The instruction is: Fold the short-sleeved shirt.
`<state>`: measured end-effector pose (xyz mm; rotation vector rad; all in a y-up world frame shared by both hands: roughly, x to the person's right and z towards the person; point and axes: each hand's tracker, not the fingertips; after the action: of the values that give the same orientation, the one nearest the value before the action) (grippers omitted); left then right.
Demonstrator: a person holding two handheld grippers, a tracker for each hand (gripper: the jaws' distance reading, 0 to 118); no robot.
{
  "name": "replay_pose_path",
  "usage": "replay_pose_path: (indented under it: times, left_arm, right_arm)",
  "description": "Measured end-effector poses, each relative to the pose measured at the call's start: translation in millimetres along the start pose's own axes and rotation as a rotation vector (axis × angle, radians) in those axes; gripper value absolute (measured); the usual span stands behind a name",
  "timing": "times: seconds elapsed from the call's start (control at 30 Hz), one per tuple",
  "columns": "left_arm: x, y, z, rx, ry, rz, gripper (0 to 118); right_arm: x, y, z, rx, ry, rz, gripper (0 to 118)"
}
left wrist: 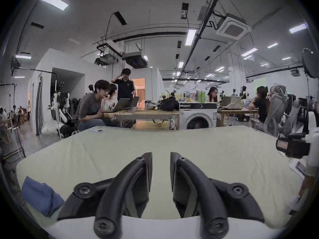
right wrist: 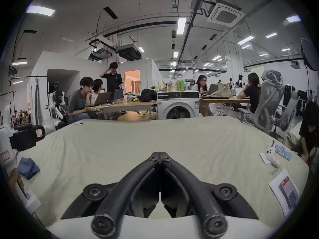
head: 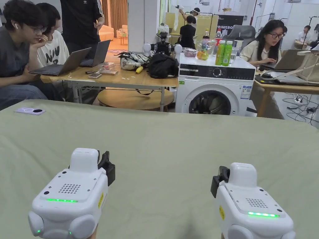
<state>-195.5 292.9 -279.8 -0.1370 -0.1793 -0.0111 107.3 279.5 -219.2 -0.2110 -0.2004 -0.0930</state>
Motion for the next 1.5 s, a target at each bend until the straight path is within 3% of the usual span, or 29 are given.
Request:
replay_pose_path:
  times: [0.1, 0.17, 0.77, 0.83, 0.9, 0.97, 1.0, 1.07, 1.2, 1.4, 1.5]
  left_arm:
    - [1.3, -8.0, -1.9, -0.015, -0.003, 0.024, 3]
    - [2.8, -11.9, -2.1, -0.02, -0.004, 0.026, 0]
    - [6.7, -9.3, 3.3, -0.001, 0.008, 0.029, 0]
    - [6.7, -5.9, 0.3, -0.023, 0.046, 0.02, 9]
    - [5.6, -4.3, -1.7, -0.042, 0.069, 0.016, 10]
    - [3.1, -3.8, -3.1, -0.049, 0.063, 0.017, 26]
    - [0.7, -3.3, -3.2, -0.055, 0.053, 0.026, 37]
    - [-3.3, -2.4, -2.3, -0.054, 0.041, 0.053, 44]
    - [-8.9, -0.8, -2.1, -0.04, 0.034, 0.083, 79]
    - [-9.7, 3.5, -0.9, -0.016, 0.013, 0.067, 80]
    - [-8.4, 5.7, -1.1, -0.016, 0.023, 0.037, 80]
  right_arm:
    - [-0.5, -1.6, 1.0, 0.002, -0.004, -0.004, 0]
    - [-1.9, -2.7, 2.0, 0.007, -0.006, 0.002, 0]
    - [-8.3, -9.2, 2.5, 0.051, -0.023, 0.03, 1]
    - [-8.6, -9.2, 2.5, 0.053, -0.025, 0.026, 15]
    - [-7.5, -9.2, 2.3, 0.052, -0.021, 0.015, 17]
    - [-7.8, -9.2, -0.5, 0.049, -0.021, 0.015, 42]
    - [-6.3, -8.4, -0.3, 0.047, -0.032, 0.019, 62]
    - [-6.1, -8.2, -1.9, 0.051, -0.054, 0.028, 76]
    - [-2.1, -6.0, -5.7, 0.048, -0.064, 0.029, 80]
    - [0.6, -1.1, -7.1, 0.039, -0.055, 0.022, 80]
    - [-1.9, 0.1, -6.0, 0.064, -0.066, 0.054, 81]
